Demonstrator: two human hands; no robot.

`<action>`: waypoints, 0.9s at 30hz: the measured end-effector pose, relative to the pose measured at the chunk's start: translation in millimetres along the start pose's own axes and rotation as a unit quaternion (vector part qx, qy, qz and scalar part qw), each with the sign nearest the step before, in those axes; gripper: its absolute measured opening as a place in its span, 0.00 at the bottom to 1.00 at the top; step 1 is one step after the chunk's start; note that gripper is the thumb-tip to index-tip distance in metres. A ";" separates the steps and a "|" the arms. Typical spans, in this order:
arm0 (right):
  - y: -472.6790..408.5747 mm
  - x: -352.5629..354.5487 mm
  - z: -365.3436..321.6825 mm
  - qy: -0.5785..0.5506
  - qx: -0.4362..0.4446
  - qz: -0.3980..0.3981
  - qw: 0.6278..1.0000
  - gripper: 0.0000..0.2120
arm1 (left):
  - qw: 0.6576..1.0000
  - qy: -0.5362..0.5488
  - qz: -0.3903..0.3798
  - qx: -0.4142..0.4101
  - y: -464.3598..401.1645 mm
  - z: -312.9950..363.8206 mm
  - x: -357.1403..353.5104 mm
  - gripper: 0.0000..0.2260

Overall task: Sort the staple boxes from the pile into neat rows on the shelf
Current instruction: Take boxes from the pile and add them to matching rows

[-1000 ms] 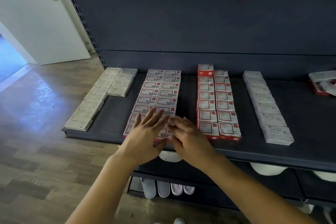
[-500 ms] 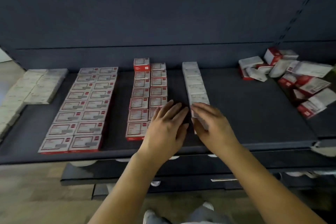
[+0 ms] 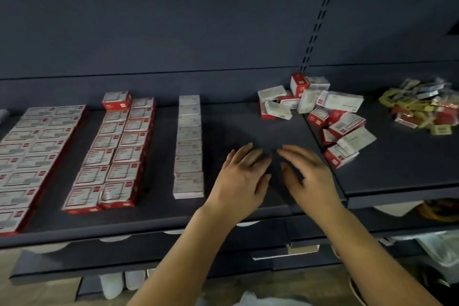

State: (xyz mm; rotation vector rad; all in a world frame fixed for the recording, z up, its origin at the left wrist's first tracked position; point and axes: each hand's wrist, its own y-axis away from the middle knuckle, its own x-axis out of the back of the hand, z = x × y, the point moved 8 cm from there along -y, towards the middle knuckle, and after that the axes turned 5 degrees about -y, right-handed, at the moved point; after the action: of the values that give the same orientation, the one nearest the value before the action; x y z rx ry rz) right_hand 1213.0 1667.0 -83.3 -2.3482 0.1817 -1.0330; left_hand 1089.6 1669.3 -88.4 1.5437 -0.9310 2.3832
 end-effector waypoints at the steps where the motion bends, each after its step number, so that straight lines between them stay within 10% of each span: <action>1: -1.7 10.1 9.6 0.008 -0.002 0.009 1.000 0.17 | 1.000 -0.004 -0.004 -0.004 -4.9 6.8 -5.0 0.18; 12: -22.8 66.1 128.2 0.139 -0.200 -0.001 0.970 0.24 | 0.993 -0.021 -0.117 0.012 -33.6 19.4 -47.9 0.18; 27: -23.2 72.5 148.2 0.141 -0.238 0.032 0.961 0.26 | 0.993 0.001 -0.119 0.013 -37.7 19.6 -49.1 0.18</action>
State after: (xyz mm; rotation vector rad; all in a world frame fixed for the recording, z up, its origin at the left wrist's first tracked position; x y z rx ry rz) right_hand 1366.7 1727.3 -105.2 -2.5722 0.6781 -1.4132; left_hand 1143.8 1697.7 -109.9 1.5647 -0.6743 2.2368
